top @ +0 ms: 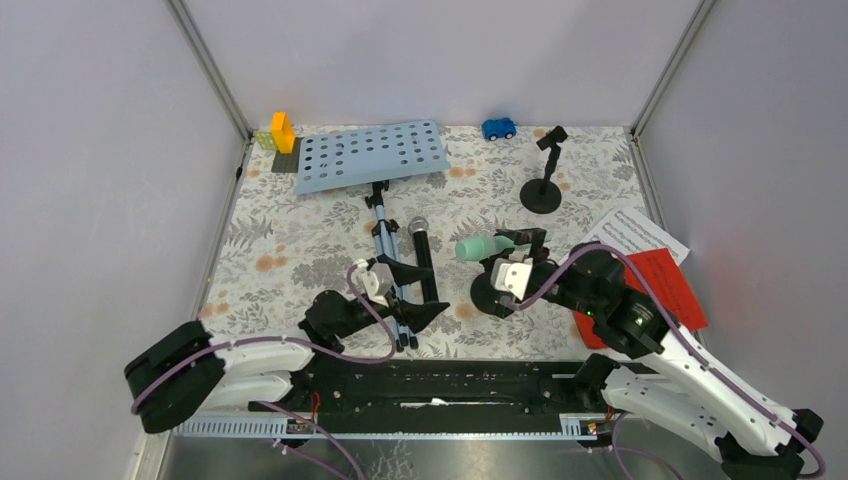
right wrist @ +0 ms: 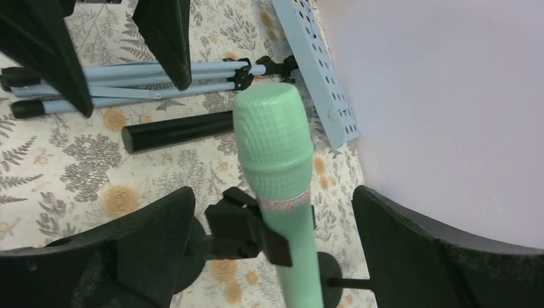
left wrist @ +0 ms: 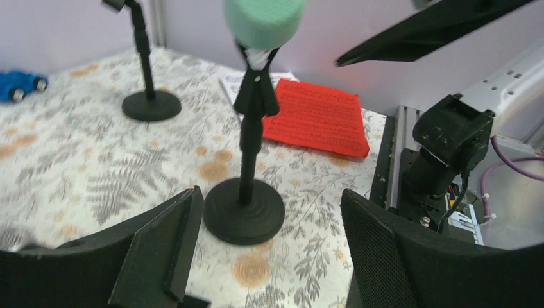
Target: Pack up the instrument practice props
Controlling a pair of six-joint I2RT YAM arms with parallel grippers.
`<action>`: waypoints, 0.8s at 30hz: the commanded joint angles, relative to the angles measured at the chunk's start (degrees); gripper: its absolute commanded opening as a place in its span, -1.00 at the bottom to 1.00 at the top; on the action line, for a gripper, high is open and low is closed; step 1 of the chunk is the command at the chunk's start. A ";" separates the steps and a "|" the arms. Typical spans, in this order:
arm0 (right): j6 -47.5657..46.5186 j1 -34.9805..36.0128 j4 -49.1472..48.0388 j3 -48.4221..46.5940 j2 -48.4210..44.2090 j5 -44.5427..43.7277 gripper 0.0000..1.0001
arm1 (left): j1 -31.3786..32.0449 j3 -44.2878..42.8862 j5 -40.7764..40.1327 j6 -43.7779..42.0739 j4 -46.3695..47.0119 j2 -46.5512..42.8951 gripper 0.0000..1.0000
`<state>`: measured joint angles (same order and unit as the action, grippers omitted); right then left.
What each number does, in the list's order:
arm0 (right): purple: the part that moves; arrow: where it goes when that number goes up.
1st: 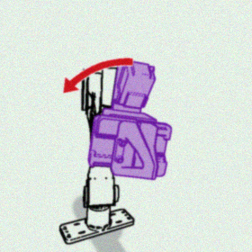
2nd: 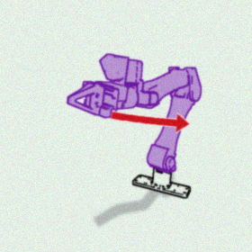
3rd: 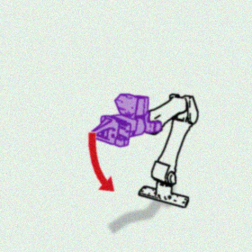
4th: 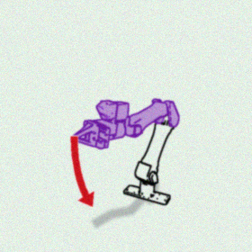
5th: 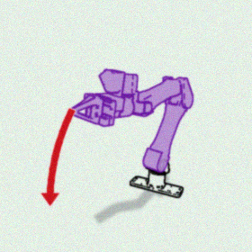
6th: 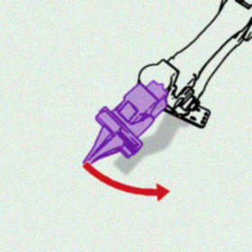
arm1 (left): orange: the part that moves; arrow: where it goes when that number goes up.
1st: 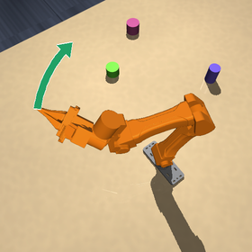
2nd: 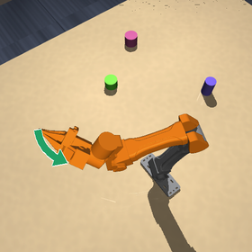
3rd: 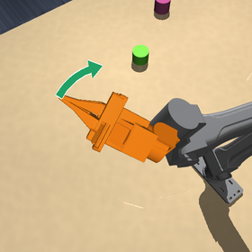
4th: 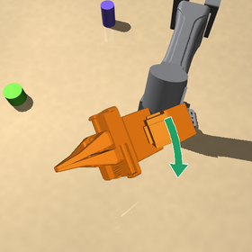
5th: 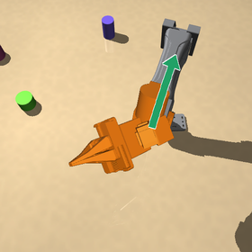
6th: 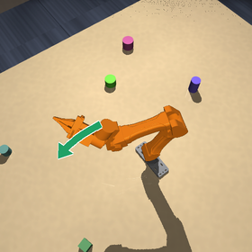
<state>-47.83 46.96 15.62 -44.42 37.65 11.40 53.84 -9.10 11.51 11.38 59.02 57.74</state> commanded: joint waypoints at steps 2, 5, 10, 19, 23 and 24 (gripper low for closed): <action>-7.92 0.37 -1.54 -5.59 5.41 1.27 0.99 | 0.13 -3.47 9.32 -6.20 29.61 13.09 0.66; -7.11 0.37 -1.97 -7.28 7.42 1.77 0.99 | 0.19 -6.62 9.53 -6.17 31.09 17.98 0.69; -7.63 0.40 -2.25 -7.99 9.44 1.69 0.99 | 0.84 -10.39 7.14 -6.67 31.48 23.28 0.70; -8.76 0.32 -1.03 -8.49 11.65 2.79 0.58 | 1.66 -13.15 6.49 -8.25 31.85 29.14 0.67; -9.18 0.33 -0.99 -8.38 12.33 2.72 0.29 | 1.63 -13.50 5.98 -8.84 31.86 30.25 0.67; -9.20 0.40 -1.00 -8.40 12.41 2.77 0.24 | 1.62 -13.56 5.60 -9.09 31.85 30.51 0.68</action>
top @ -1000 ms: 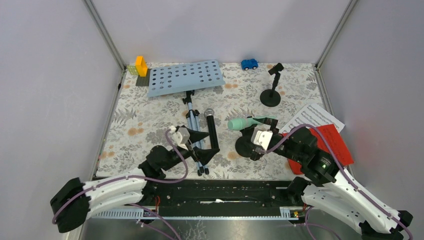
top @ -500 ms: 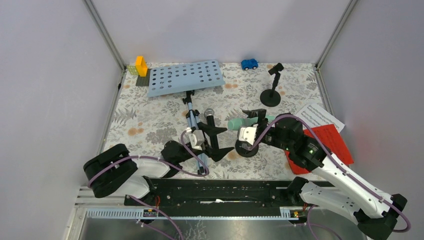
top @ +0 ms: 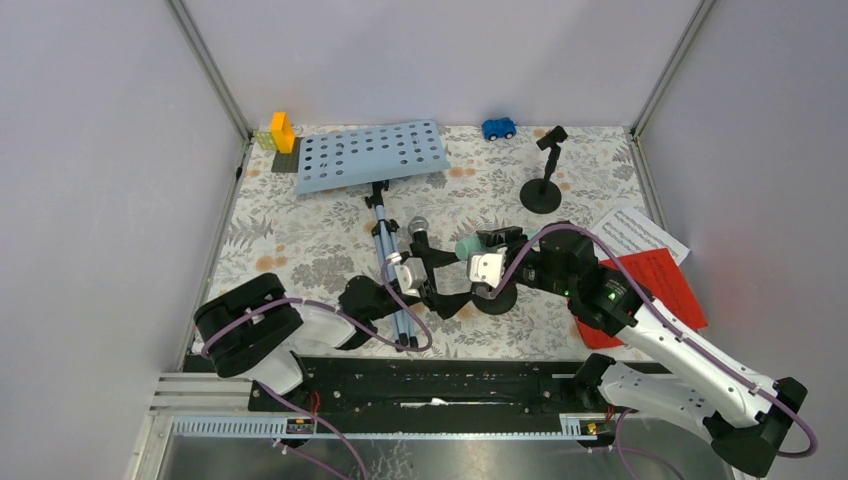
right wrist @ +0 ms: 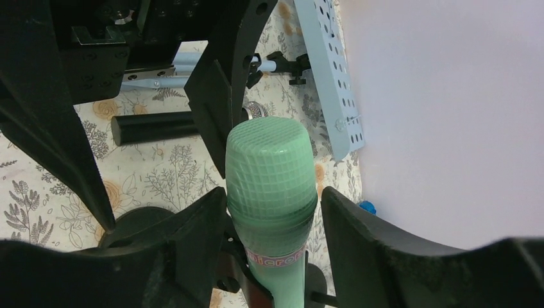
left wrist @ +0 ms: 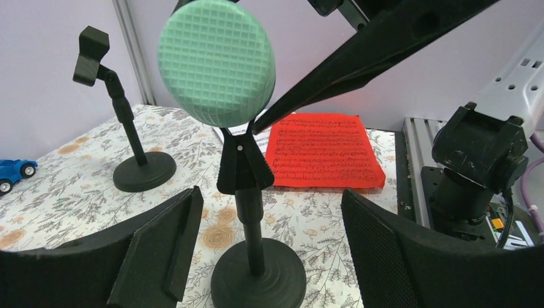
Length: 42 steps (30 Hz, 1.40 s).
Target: Pack up the instrument practice props
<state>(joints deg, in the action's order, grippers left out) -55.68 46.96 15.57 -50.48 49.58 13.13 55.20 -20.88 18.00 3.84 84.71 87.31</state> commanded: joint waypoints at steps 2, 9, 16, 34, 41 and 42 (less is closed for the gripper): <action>-1.36 0.40 -0.98 -2.20 0.65 1.18 0.09 | 0.27 -2.00 -1.94 -1.85 6.18 1.52 0.72; -0.43 0.38 -0.65 -2.52 1.38 0.48 -0.74 | 0.72 -4.72 -4.34 -2.24 6.22 4.69 0.98; 0.11 0.37 -0.71 -2.43 1.28 -0.86 -0.83 | 1.96 -8.28 -8.25 -1.75 6.47 8.65 0.88; 3.27 0.36 -0.76 -2.44 0.21 -0.60 -1.00 | 2.02 -13.65 -6.09 5.18 6.61 15.03 -0.88; 7.68 0.40 -3.54 -7.71 -4.32 -0.85 -1.00 | 2.02 -14.08 -5.96 6.12 6.61 16.28 -1.00; 8.03 0.37 -3.97 -8.83 -4.71 -1.43 -1.00 | 2.04 -14.18 -5.91 6.25 6.61 16.50 -1.00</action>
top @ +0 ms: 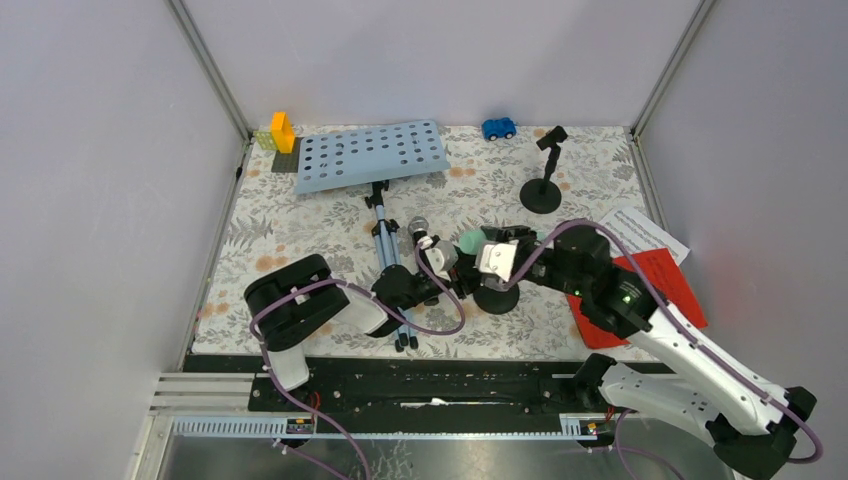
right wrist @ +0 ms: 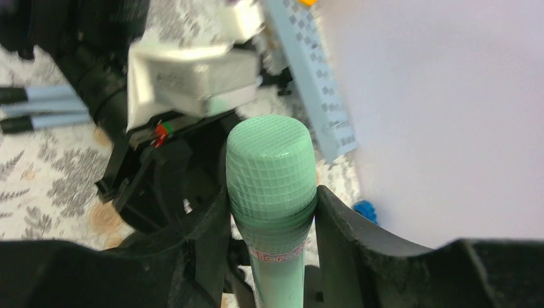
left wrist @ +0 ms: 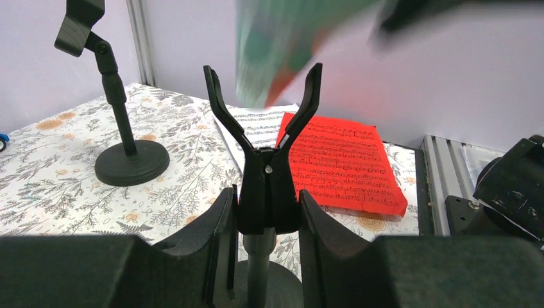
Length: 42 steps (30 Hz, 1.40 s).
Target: Pack up the instrument practice props
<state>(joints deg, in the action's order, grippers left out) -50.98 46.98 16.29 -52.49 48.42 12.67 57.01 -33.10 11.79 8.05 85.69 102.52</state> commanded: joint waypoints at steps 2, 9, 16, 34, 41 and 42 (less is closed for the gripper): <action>3.72 0.36 -4.79 -9.33 -3.75 -2.14 -1.00 | 0.20 -2.18 0.46 2.29 5.63 1.71 -1.00; 8.95 0.32 -7.60 -14.74 -3.54 -5.41 -1.00 | 0.16 -2.12 0.69 3.67 5.55 1.18 -0.33; 21.87 0.38 -12.42 -19.56 -0.39 -5.70 -1.00 | 0.15 -1.72 -0.51 5.19 2.79 -2.19 0.97; 57.46 0.34 -12.06 -31.36 17.03 -23.57 -1.00 | -2.25 -6.82 -15.27 15.44 -73.79 -37.73 0.97; 63.08 0.39 -4.67 -37.04 29.23 -31.09 -1.00 | -3.73 -2.57 -33.31 20.64 -94.35 -57.32 0.98; 64.01 0.39 -2.71 -38.63 31.67 -32.03 -1.00 | -3.77 -2.60 -35.42 22.47 -96.59 -59.56 0.98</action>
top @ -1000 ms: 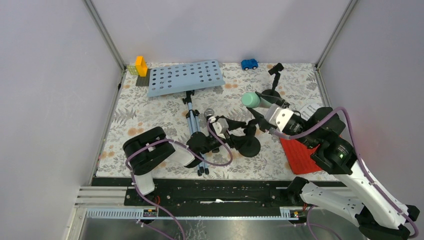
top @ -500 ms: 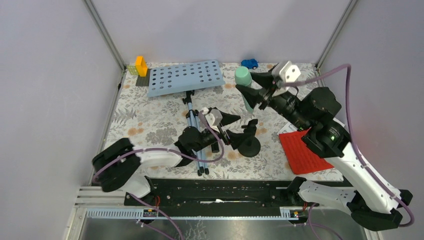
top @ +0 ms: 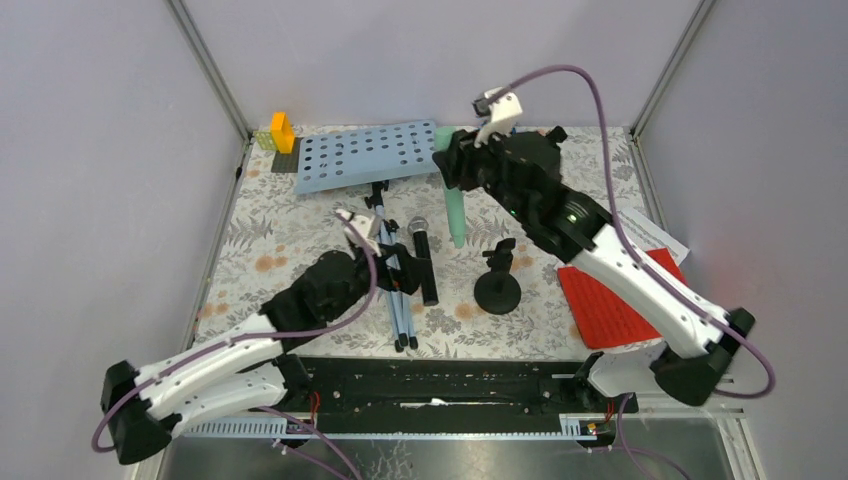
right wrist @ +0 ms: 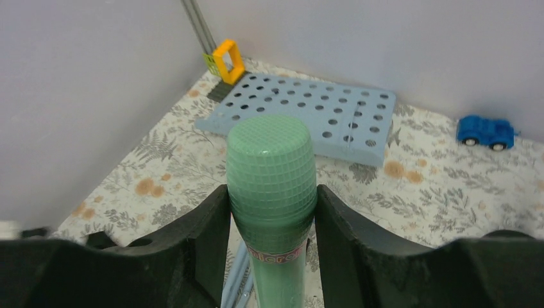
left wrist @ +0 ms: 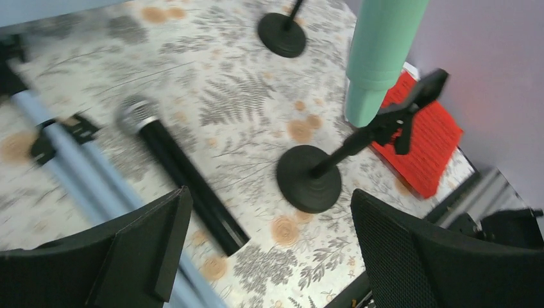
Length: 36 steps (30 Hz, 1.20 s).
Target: Pack up the instrument practice props
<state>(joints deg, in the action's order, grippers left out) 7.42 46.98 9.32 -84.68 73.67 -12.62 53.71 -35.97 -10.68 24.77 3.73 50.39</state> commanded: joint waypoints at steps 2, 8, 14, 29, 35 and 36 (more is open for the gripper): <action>7.13 0.64 8.97 -9.42 11.10 -9.17 -1.00 | -0.62 -0.58 -15.30 8.77 -19.91 -10.55 0.97; 13.90 1.81 18.06 -13.04 20.99 -14.55 -1.00 | -0.63 -7.14 -21.46 10.56 -36.32 -15.24 0.98; 18.42 1.99 23.73 -11.32 27.88 -16.52 -1.00 | -0.57 -11.18 -30.05 5.47 -44.70 -17.87 0.97; 20.40 1.12 25.48 -13.92 44.69 -19.13 -0.98 | -0.55 -10.59 -33.03 3.78 -44.43 -15.64 0.97; 22.65 -2.45 21.71 -12.02 46.58 -13.39 -0.97 | -0.62 -10.47 -32.56 3.71 -44.40 -15.03 0.97; 22.73 -2.76 21.41 -12.04 46.97 -12.98 -0.95 | -0.56 -10.44 -32.56 3.76 -44.40 -14.92 0.97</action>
<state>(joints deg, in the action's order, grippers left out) 27.42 46.89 34.17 -95.61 120.31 -27.97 53.23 -45.21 -42.74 29.58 -40.95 35.40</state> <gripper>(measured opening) 0.517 0.988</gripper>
